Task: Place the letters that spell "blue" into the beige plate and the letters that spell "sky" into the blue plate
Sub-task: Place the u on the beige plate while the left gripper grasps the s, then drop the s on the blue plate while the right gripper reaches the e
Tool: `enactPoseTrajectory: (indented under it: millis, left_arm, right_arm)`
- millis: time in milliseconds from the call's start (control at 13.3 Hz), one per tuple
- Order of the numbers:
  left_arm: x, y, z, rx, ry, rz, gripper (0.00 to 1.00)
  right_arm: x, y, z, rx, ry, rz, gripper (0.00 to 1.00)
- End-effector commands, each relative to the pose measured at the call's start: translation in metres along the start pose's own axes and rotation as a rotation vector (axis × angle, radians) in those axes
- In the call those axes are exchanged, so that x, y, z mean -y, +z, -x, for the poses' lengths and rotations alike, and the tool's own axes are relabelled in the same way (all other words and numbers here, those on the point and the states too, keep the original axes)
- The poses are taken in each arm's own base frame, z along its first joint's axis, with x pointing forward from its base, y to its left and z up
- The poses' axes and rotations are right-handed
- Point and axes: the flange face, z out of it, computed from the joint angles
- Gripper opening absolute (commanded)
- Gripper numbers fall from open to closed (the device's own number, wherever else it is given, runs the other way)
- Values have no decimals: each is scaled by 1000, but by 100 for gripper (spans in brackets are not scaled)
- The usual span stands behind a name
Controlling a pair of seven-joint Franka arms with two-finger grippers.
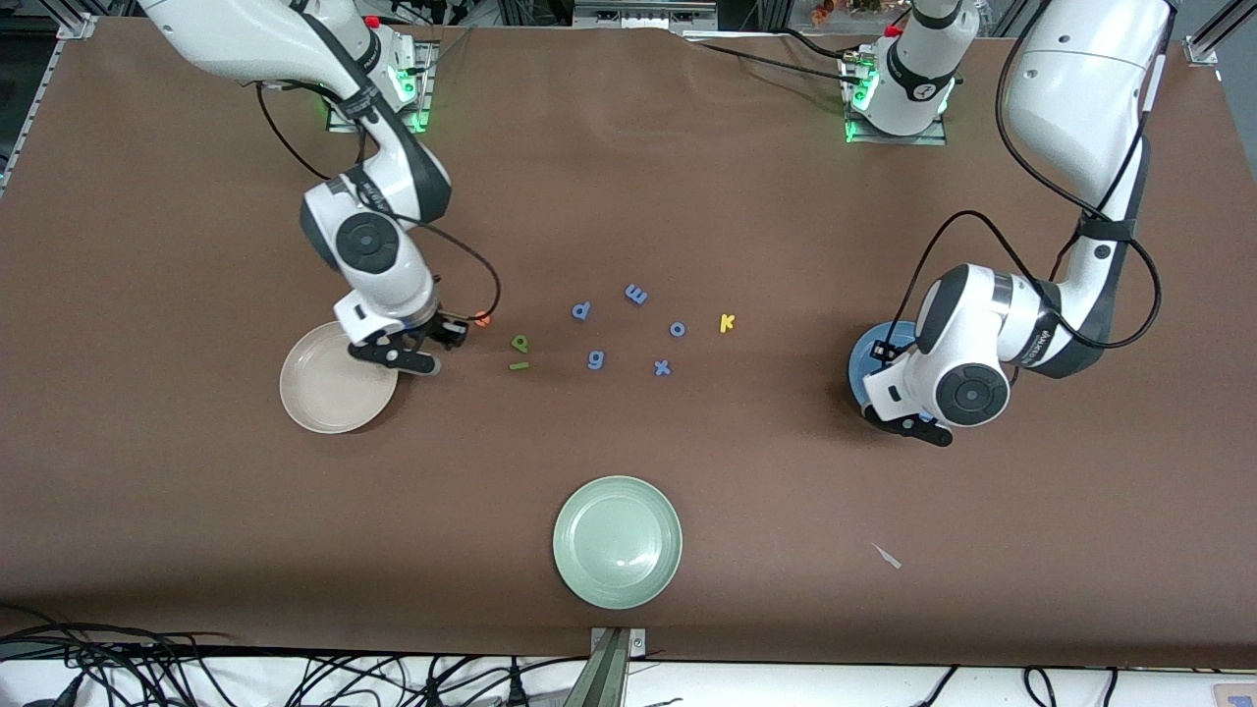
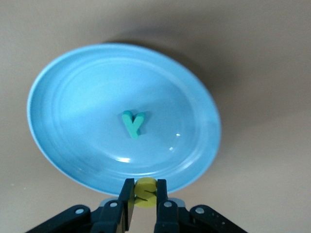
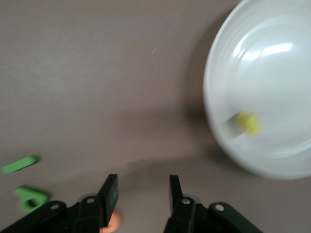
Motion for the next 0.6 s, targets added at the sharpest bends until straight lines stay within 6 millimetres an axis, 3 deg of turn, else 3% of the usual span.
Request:
enactPoseTrajectory:
  millis: [0,151,226,302,452,528]
  left_arm:
    - [-13,15,14,-42,44,-30,9]
    - [-16,33,14,-60,52,-22,10]
    - [-20,37,14,-71,56,-23,12]
    - [-20,37,13,-76,55,-21,24]
    - [-20,34,13,-76,55,-20,100]
    - [-22,23,15,-86,56,-27,100]
  right_arm:
    - [11,10,20,30,81,-13,52]
    - [12,17,29,31,102,-31,53]
    - [12,23,35,29,106,-45,58]
    - [11,29,40,26,115,-66,65]
    - [13,36,44,32,121,-77,65]
    - [13,37,44,32,124,-78,65]
